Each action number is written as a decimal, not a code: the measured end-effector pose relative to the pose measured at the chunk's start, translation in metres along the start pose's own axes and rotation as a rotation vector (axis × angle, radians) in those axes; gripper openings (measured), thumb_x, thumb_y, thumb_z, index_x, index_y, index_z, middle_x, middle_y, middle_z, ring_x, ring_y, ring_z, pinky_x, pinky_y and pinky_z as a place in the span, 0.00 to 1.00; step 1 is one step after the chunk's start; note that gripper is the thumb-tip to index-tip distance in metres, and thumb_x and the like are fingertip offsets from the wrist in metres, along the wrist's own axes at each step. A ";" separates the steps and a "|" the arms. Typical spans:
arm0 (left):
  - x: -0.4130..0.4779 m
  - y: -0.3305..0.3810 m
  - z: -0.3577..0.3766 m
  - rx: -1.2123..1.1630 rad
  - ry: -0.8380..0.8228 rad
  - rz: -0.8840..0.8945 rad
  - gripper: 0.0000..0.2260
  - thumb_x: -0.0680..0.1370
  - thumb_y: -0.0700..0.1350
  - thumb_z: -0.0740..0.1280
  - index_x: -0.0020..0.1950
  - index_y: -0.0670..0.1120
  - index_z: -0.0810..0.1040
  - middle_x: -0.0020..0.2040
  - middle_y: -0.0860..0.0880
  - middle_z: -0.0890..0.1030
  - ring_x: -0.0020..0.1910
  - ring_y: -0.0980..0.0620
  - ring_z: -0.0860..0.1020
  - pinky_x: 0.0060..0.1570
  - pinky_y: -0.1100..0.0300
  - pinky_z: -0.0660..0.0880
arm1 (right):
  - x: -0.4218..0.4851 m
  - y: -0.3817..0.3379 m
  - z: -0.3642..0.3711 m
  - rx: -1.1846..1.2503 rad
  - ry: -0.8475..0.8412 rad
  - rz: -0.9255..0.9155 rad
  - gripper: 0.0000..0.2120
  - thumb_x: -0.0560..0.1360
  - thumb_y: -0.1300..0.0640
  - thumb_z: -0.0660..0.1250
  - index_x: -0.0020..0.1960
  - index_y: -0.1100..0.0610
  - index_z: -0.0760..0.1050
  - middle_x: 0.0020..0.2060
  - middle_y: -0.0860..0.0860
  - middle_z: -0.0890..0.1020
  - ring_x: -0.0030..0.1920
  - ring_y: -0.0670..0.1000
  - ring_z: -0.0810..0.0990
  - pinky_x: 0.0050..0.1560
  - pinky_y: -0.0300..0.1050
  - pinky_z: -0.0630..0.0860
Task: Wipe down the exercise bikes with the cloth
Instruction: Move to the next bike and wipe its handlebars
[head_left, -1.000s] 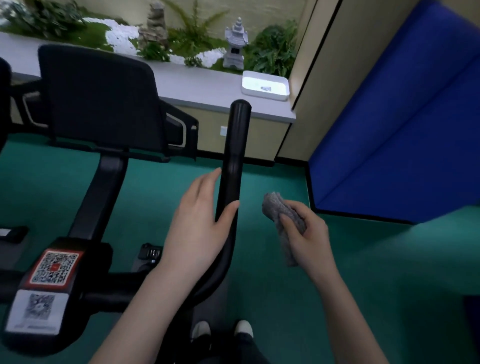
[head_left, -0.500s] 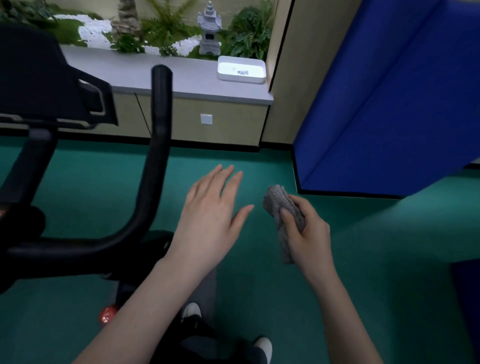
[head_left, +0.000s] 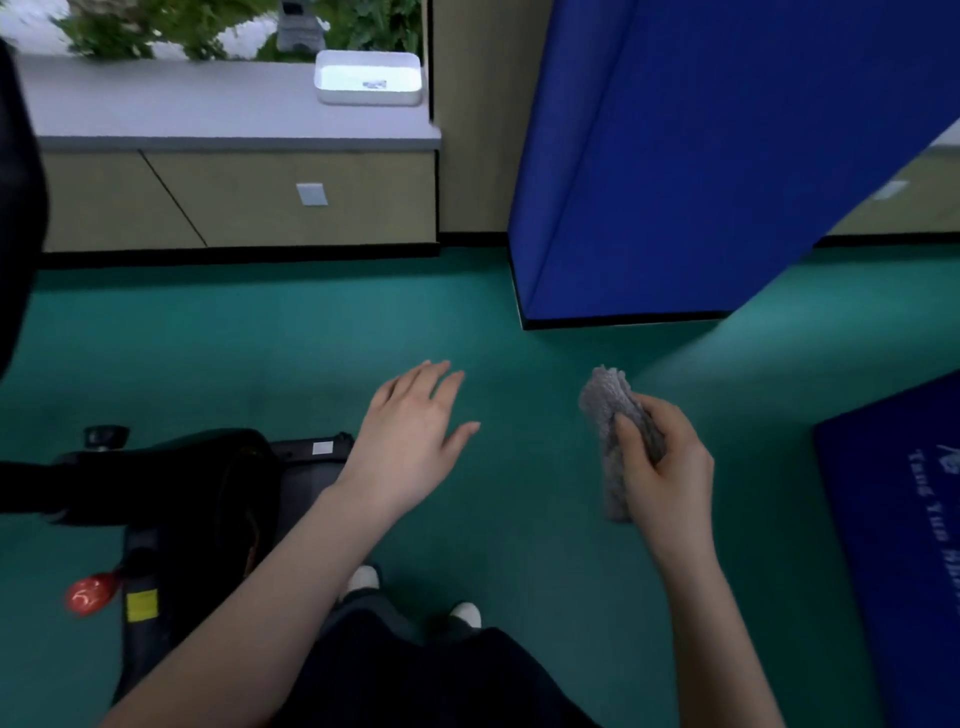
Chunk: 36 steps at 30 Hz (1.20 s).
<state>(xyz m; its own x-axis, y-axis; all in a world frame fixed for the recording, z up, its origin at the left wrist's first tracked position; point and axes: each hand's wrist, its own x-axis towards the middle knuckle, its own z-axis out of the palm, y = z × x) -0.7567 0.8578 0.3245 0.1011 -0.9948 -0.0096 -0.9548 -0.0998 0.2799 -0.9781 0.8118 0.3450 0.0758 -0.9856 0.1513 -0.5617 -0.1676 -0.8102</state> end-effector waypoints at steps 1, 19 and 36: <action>0.002 0.002 0.003 -0.002 -0.013 0.002 0.25 0.78 0.54 0.63 0.72 0.44 0.66 0.72 0.46 0.68 0.72 0.46 0.64 0.69 0.51 0.60 | -0.001 0.005 -0.005 -0.003 0.014 0.022 0.08 0.76 0.65 0.65 0.54 0.60 0.78 0.45 0.50 0.80 0.43 0.40 0.74 0.44 0.22 0.66; 0.092 -0.070 0.010 -0.023 -0.035 -0.179 0.25 0.77 0.53 0.65 0.69 0.41 0.70 0.68 0.43 0.73 0.67 0.43 0.71 0.65 0.48 0.66 | 0.112 -0.013 0.074 -0.074 -0.147 -0.061 0.09 0.75 0.66 0.66 0.55 0.61 0.78 0.45 0.49 0.78 0.47 0.48 0.76 0.46 0.20 0.64; 0.195 -0.164 -0.010 -0.090 -0.071 -0.446 0.26 0.79 0.56 0.60 0.73 0.45 0.65 0.73 0.47 0.67 0.72 0.48 0.64 0.68 0.52 0.61 | 0.274 -0.054 0.192 0.018 -0.428 -0.146 0.07 0.76 0.62 0.65 0.52 0.57 0.79 0.44 0.49 0.81 0.44 0.41 0.78 0.42 0.26 0.70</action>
<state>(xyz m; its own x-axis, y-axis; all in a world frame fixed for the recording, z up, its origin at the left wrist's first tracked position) -0.5769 0.6804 0.2867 0.4744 -0.8542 -0.2127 -0.7939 -0.5196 0.3160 -0.7689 0.5461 0.3213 0.4894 -0.8718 0.0199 -0.5054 -0.3022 -0.8082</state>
